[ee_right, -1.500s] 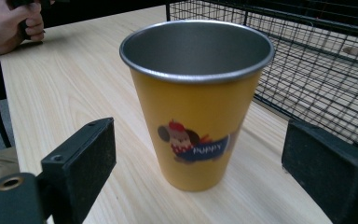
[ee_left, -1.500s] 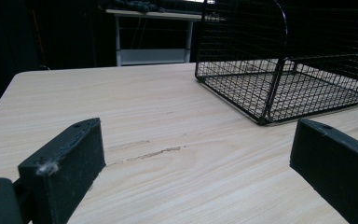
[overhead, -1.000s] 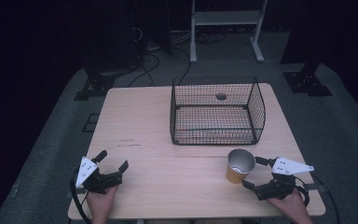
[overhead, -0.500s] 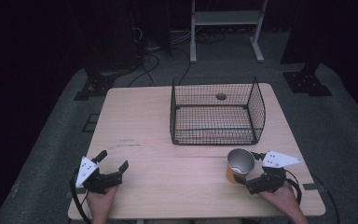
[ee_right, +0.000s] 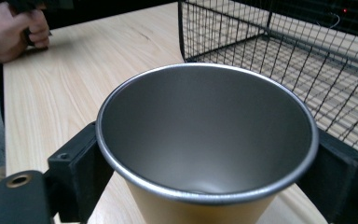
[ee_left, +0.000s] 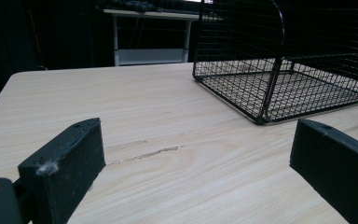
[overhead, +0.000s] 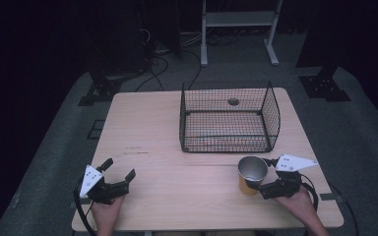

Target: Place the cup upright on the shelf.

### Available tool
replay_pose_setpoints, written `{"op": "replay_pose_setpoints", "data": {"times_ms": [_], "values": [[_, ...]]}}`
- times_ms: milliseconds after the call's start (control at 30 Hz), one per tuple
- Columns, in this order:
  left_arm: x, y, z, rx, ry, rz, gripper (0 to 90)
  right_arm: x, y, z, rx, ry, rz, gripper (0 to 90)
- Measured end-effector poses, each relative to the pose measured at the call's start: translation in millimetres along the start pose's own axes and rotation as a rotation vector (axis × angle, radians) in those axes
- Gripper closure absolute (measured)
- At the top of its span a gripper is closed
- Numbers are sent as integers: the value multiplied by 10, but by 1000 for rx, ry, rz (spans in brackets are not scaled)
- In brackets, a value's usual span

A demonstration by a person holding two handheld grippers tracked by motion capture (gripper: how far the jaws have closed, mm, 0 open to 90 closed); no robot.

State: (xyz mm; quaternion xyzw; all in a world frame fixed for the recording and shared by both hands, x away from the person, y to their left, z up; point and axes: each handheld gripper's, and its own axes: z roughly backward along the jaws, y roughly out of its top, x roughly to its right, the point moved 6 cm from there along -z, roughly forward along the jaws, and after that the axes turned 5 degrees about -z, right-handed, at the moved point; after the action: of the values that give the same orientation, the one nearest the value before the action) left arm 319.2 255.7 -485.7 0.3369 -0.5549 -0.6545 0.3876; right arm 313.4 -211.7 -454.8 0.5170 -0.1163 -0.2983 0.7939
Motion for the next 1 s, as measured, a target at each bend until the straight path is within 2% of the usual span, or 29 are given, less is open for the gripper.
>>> {"op": "replay_pose_setpoints", "data": {"times_ms": [233, 533, 733, 1000], "values": [[-11, 1, 3, 4, 2, 8, 24, 1, 228, 5, 5, 42, 5, 118], [-6, -2, 2, 1, 0, 8, 24, -60, 627, -3, 12, 109, 41, 117], [-4, -3, 2, 0, -2, 8, 24, -60, 840, -8, 5, 130, 58, 117], [2, -1, 1, 1, -6, 8, 24, 47, 1083, -35, 24, 131, 53, 116]]}}
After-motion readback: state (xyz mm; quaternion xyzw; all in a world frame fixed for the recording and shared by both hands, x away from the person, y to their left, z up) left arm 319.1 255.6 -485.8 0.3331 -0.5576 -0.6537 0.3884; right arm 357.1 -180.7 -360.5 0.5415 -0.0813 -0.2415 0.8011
